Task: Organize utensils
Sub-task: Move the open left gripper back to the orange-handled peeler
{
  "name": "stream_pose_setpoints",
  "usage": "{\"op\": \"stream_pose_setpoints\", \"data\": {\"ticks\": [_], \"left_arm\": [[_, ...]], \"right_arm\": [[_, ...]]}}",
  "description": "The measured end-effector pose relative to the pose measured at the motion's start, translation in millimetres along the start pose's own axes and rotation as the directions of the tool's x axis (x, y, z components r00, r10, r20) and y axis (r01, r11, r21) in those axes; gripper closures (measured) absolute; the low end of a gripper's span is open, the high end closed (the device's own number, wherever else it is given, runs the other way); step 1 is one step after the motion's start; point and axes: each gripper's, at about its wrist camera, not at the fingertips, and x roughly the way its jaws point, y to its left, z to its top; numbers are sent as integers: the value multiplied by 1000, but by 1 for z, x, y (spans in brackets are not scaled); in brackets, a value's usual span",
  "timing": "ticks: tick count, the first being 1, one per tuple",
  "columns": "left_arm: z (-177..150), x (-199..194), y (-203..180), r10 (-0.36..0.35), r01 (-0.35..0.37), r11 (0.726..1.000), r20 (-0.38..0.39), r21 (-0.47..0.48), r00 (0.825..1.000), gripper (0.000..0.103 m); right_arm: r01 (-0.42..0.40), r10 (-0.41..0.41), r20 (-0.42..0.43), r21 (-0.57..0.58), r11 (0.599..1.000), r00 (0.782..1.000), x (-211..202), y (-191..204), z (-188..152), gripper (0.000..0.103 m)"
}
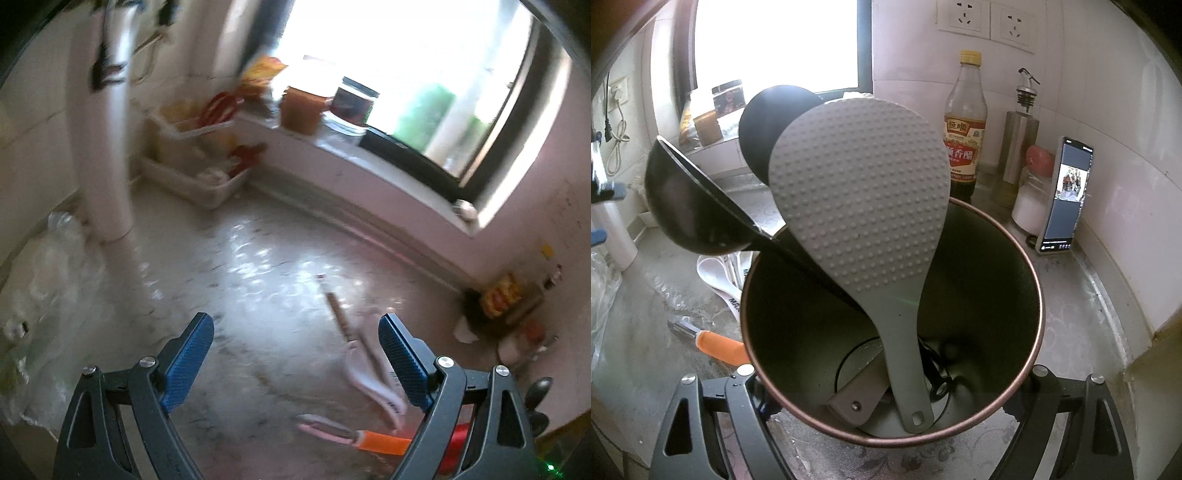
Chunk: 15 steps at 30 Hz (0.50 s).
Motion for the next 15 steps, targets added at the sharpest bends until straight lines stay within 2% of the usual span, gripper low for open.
{"op": "stream_pose_setpoints", "data": {"ticks": [7, 11, 15], "left_arm": [[-16, 13, 22, -5, 0, 998, -65, -66, 998, 12], [-26, 19, 21, -26, 17, 996, -99, -87, 995, 11], [-44, 32, 18, -61, 42, 993, -176, -111, 982, 11]], "right_arm": [[0, 0, -2, 5, 1000, 1000, 0, 0, 0, 13], [2, -2, -3, 8, 1000, 1000, 0, -3, 0, 13], [2, -2, -4, 12, 1000, 1000, 0, -3, 1, 13]]}}
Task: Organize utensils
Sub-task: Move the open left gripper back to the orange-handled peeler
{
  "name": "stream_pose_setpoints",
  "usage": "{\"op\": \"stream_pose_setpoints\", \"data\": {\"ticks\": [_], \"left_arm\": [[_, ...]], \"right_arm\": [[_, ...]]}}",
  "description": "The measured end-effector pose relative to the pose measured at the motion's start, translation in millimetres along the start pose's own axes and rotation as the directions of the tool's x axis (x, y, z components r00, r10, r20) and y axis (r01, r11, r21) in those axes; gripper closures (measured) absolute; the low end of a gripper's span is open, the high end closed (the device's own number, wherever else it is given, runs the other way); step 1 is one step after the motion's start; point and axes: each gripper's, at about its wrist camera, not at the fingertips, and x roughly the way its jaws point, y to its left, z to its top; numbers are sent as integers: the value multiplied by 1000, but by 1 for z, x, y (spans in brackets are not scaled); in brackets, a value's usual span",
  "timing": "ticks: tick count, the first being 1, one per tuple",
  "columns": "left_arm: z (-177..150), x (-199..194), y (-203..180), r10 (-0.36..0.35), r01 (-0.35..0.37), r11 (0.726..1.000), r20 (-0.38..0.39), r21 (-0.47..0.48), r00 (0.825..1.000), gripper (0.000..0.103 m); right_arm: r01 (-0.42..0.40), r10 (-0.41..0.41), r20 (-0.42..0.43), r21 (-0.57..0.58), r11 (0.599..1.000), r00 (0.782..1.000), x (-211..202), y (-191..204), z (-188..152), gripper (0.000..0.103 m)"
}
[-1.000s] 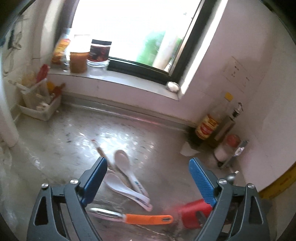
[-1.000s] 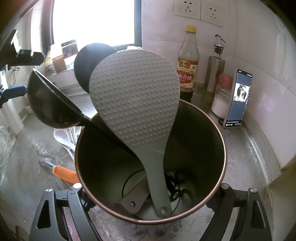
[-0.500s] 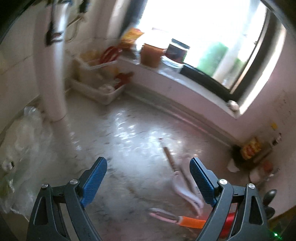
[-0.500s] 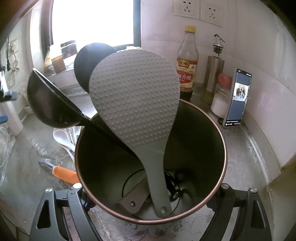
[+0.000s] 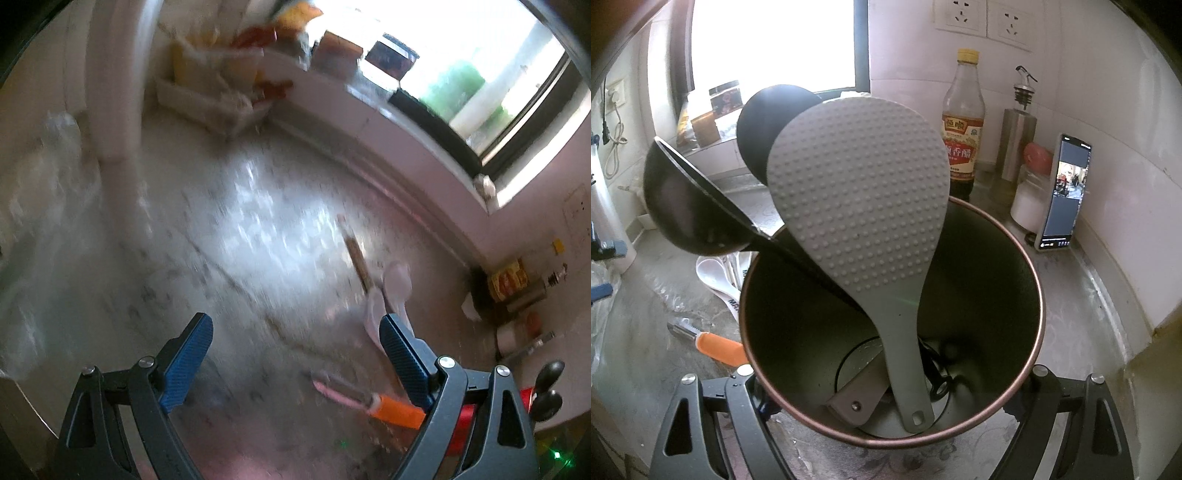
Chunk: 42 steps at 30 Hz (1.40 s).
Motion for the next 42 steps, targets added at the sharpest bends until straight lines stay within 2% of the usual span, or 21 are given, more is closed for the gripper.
{"op": "stream_pose_setpoints", "data": {"ticks": [3, 5, 16, 32, 36, 39, 41, 42], "left_arm": [[-16, 15, -4, -18, 17, 1000, -87, -10, 996, 11], [-23, 21, -8, -21, 20, 1000, -119, -11, 993, 11], [-51, 41, -29, 36, -37, 999, -235, -1, 971, 11], [-89, 54, -70, 56, -53, 998, -288, 19, 956, 11], [-96, 59, -82, 31, -36, 999, -310, -10, 950, 11], [-98, 60, -91, 7, -16, 999, -308, -28, 951, 16], [-95, 62, -99, -15, 3, 999, -309, -38, 951, 30], [-93, 64, -103, -26, 13, 999, -311, -45, 950, 32]], "right_arm": [[0, 0, 0, 1, 1000, 1000, 0, 0, 0, 13], [-1, 1, -1, 3, 1000, 1000, 0, 0, 0, 13], [-6, 6, 1, 4, 1000, 1000, 1, -3, 1, 13], [-9, 9, 7, 15, 1000, 1000, -2, -22, -1, 13], [-20, 20, 10, 10, 1000, 1000, -3, -28, -2, 13], [-26, 26, 13, 5, 1000, 1000, -7, -30, -5, 13], [-30, 30, 14, 4, 1000, 999, -7, -32, -6, 13], [-33, 33, 15, 2, 999, 999, -8, -33, -7, 13]]}}
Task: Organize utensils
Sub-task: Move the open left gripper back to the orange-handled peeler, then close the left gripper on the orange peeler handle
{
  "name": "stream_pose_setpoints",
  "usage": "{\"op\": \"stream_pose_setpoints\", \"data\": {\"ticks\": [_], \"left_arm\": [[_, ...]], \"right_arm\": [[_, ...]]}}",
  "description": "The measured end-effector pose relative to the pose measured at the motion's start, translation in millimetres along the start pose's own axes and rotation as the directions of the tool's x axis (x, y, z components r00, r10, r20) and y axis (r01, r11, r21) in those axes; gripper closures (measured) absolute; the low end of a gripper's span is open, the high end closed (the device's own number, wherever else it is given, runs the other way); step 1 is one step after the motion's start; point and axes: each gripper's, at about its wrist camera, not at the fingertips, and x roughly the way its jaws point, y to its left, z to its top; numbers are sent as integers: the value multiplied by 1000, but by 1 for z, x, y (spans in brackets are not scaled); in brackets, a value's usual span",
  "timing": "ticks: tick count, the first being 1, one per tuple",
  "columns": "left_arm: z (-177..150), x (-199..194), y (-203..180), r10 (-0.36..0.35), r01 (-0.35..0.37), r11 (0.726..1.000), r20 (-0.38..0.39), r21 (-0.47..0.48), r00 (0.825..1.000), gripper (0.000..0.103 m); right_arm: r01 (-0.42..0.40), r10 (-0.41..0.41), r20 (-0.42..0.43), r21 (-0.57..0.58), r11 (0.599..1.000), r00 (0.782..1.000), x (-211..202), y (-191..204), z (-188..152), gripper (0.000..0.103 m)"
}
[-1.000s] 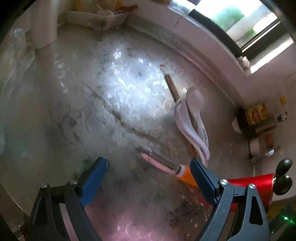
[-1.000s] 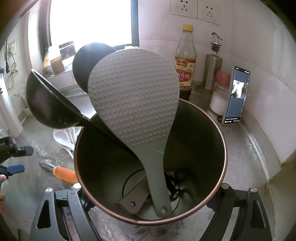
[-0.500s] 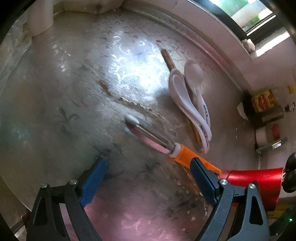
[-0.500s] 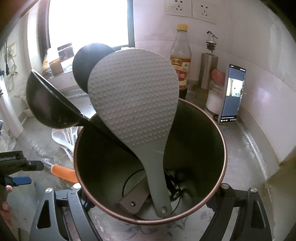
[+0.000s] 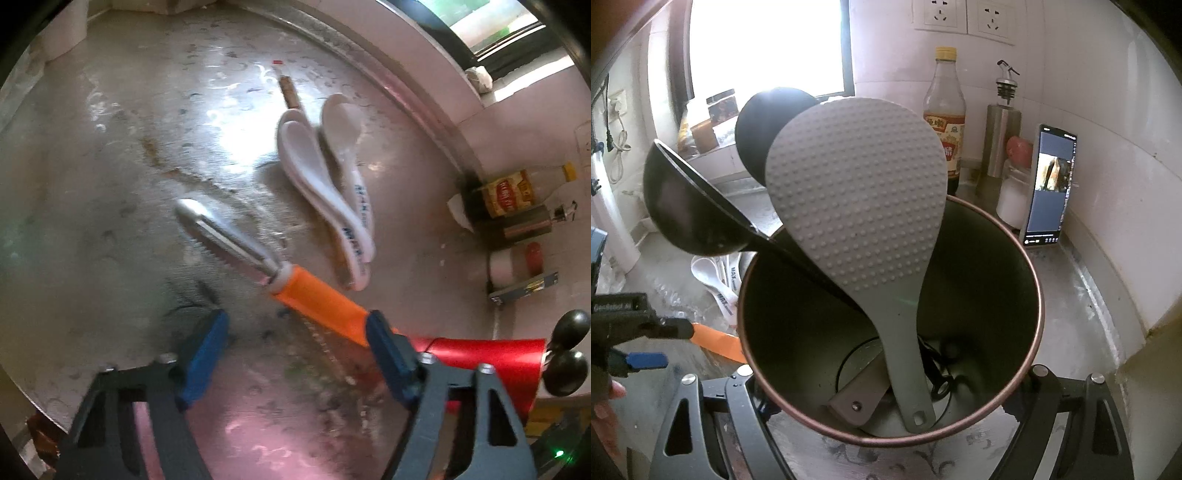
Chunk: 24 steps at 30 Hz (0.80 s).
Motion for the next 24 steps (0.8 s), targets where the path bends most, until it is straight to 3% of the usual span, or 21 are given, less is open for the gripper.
{"op": "stream_pose_setpoints", "data": {"ticks": [8, 15, 19, 24], "left_arm": [[18, 20, -10, -14, 12, 996, -20, -90, 1000, 59], [33, 33, 0, -45, 39, 981, -28, -192, 999, 63], [40, 37, 4, -50, 43, 974, -28, -224, 998, 76], [49, 33, 20, -82, 74, 963, -17, -259, 997, 80]], "right_arm": [[-9, 9, 4, 6, 1000, 1000, -2, -5, -1, 13], [-13, 13, 5, 10, 1000, 1000, -2, -5, 0, 13], [-10, 10, 3, 11, 1000, 1000, -1, -5, 1, 13], [-3, 3, 0, 13, 1000, 1000, 0, -4, 2, 13]]}}
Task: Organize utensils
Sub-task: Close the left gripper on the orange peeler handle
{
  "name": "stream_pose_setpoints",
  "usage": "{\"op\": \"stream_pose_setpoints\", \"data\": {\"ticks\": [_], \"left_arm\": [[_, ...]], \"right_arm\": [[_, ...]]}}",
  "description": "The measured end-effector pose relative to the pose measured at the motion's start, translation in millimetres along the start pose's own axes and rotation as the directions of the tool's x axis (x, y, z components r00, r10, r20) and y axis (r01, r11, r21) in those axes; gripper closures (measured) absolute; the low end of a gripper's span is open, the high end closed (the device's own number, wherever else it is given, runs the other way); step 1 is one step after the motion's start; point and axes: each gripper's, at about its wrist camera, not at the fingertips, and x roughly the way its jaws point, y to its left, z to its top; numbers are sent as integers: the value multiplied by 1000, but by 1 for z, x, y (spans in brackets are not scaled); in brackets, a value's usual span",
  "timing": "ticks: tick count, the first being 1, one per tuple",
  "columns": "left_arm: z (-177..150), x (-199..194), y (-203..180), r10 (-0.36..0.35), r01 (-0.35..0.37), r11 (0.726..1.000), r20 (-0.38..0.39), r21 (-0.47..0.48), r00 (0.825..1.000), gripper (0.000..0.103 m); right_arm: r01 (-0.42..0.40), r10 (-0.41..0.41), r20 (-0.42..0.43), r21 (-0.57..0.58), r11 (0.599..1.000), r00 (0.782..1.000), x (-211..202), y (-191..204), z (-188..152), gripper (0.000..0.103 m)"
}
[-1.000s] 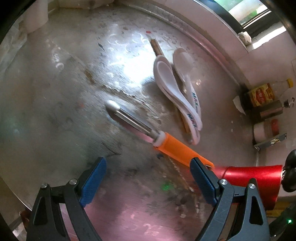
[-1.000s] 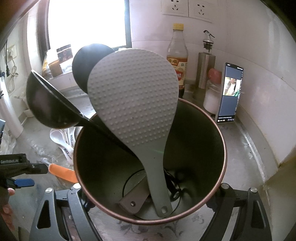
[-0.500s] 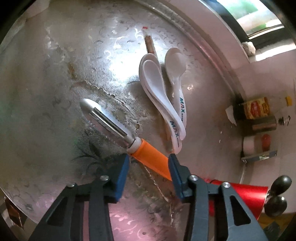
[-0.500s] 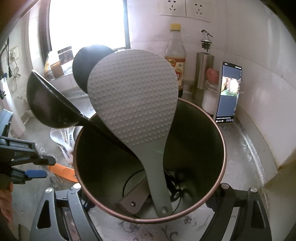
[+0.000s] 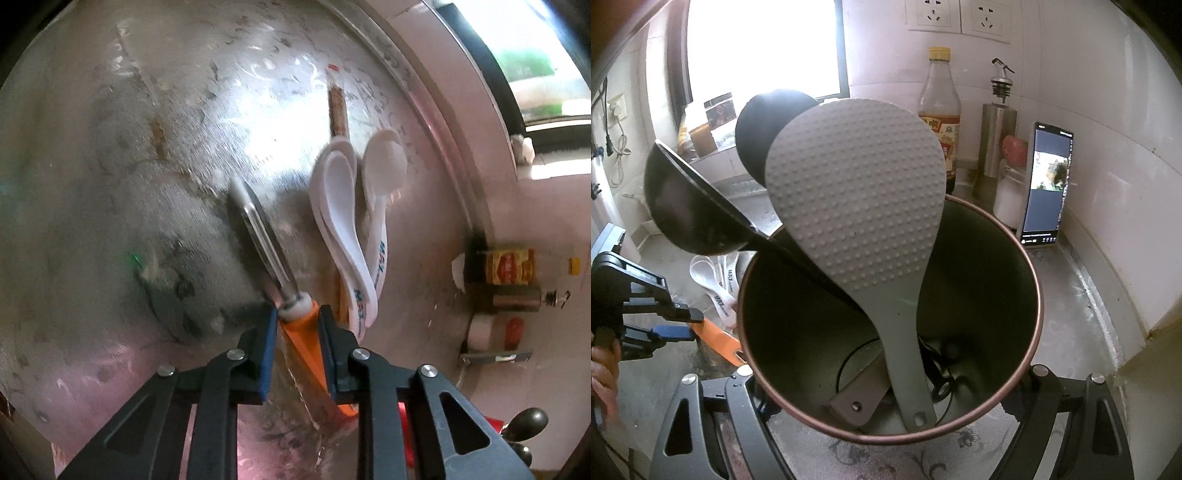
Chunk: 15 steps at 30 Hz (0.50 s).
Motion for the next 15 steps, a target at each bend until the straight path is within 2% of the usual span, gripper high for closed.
{"op": "stream_pose_setpoints", "data": {"ticks": [9, 15], "left_arm": [[17, -16, 22, 1, 0, 1000, 17, -10, 1000, 81], [34, -31, 41, 30, -29, 999, 43, -24, 999, 81]], "right_arm": [[14, -14, -4, 4, 1000, 1000, 1, 3, 2, 13], [24, -24, -7, 9, 1000, 1000, 1, 4, 2, 13]]}}
